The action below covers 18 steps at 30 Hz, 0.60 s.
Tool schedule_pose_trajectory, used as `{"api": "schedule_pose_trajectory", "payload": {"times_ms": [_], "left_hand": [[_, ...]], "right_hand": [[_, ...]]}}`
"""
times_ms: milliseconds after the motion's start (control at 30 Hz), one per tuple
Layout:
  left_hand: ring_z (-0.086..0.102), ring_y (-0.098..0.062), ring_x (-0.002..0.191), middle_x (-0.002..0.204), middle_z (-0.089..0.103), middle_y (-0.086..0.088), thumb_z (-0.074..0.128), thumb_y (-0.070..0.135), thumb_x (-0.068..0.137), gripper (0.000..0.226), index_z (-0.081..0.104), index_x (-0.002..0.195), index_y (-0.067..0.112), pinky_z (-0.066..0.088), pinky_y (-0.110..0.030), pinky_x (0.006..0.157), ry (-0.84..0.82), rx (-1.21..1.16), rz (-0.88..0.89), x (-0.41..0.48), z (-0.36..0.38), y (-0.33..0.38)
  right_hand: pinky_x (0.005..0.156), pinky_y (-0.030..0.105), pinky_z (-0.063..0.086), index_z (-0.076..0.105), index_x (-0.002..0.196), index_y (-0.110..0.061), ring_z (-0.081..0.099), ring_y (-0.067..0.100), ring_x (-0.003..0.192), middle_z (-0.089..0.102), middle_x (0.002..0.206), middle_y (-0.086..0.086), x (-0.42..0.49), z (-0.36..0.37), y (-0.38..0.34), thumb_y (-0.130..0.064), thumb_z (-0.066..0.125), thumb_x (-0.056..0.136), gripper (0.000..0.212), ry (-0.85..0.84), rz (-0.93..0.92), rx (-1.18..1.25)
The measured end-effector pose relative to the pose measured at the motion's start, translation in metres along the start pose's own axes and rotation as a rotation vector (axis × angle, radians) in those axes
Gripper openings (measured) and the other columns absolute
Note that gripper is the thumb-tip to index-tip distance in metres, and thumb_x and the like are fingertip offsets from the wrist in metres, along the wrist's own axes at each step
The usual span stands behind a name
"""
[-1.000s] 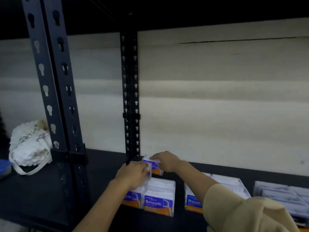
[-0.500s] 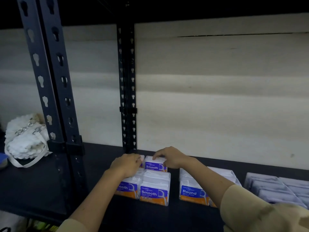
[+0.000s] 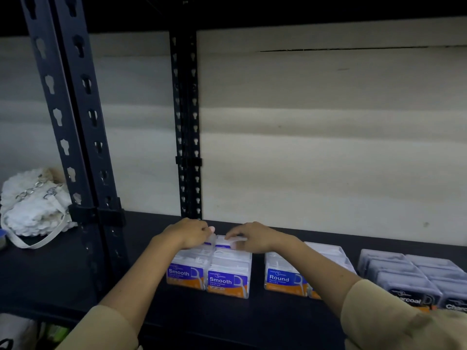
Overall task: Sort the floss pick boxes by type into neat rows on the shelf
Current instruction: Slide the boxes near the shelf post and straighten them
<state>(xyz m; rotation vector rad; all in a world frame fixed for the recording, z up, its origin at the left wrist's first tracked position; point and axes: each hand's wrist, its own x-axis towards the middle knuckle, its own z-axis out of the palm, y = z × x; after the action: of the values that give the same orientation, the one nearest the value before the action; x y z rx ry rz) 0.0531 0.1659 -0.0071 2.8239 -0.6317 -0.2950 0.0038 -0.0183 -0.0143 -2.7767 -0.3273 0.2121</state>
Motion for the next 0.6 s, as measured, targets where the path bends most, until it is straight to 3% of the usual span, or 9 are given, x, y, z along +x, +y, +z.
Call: {"api": "schedule_pose_trajectory", "payload": {"times_ms": [67, 133, 200, 300, 433, 600], "left_hand": [[0.04, -0.024, 0.133, 0.148, 0.042, -0.003, 0.032, 0.047, 0.098, 0.046, 0.044, 0.137, 0.028, 0.03, -0.049, 0.112, -0.015, -0.008, 0.005, 0.002, 0.001, -0.004], [0.021, -0.025, 0.145, 0.159, 0.019, -0.002, 0.038, 0.038, 0.096, 0.056, 0.024, 0.149, 0.028, 0.019, -0.052, 0.117, -0.048, -0.026, 0.002, 0.001, 0.005, -0.006], [0.007, -0.024, 0.148, 0.161, 0.004, -0.001, 0.048, 0.026, 0.09, 0.073, 0.008, 0.152, 0.026, 0.012, -0.053, 0.119, -0.111, -0.013, -0.003, -0.003, 0.007, -0.006], [-0.01, -0.029, 0.148, 0.16, -0.014, -0.001, 0.062, 0.018, 0.081, 0.102, -0.013, 0.15, 0.026, 0.006, -0.051, 0.12, -0.225, 0.25, -0.033, -0.017, 0.01, -0.004], [-0.02, -0.032, 0.145, 0.157, -0.027, -0.003, 0.074, 0.011, 0.073, 0.124, -0.025, 0.146, 0.025, 0.0, -0.05, 0.119, -0.207, 0.372, -0.056, -0.018, 0.018, -0.008], [-0.018, -0.027, 0.146, 0.158, -0.023, -0.004, 0.078, 0.012, 0.072, 0.126, -0.023, 0.147, 0.021, 0.003, -0.046, 0.12, -0.199, 0.365, -0.029, -0.012, 0.023, -0.012]], "right_hand": [[0.113, 0.046, 0.027, 0.036, 0.141, -0.025, 0.035, 0.023, 0.135, 0.039, 0.147, 0.003, -0.006, 0.009, -0.007, -0.046, 0.05, 0.091, 0.055, 0.022, -0.011, -0.081], [0.117, 0.052, 0.011, 0.016, 0.148, -0.025, 0.018, 0.025, 0.144, 0.023, 0.155, 0.005, -0.014, 0.02, -0.016, -0.062, 0.047, 0.084, 0.08, 0.04, 0.039, -0.157], [0.117, 0.053, -0.001, -0.001, 0.149, -0.024, -0.001, 0.028, 0.147, 0.003, 0.16, 0.008, -0.022, 0.032, -0.022, -0.072, 0.049, 0.076, 0.101, 0.042, 0.071, -0.248], [0.115, 0.053, -0.008, -0.011, 0.148, -0.019, -0.016, 0.031, 0.145, -0.013, 0.158, 0.014, -0.029, 0.048, -0.027, -0.076, 0.056, 0.067, 0.119, 0.03, 0.109, -0.405], [0.114, 0.057, -0.006, -0.011, 0.148, -0.014, -0.014, 0.039, 0.144, -0.015, 0.156, 0.021, -0.025, 0.057, -0.03, -0.066, 0.065, 0.068, 0.122, 0.036, 0.192, -0.498], [0.117, 0.052, 0.002, -0.004, 0.148, -0.008, -0.001, 0.042, 0.144, -0.004, 0.155, 0.026, -0.023, 0.058, -0.034, -0.055, 0.07, 0.072, 0.117, 0.046, 0.222, -0.501]]}}
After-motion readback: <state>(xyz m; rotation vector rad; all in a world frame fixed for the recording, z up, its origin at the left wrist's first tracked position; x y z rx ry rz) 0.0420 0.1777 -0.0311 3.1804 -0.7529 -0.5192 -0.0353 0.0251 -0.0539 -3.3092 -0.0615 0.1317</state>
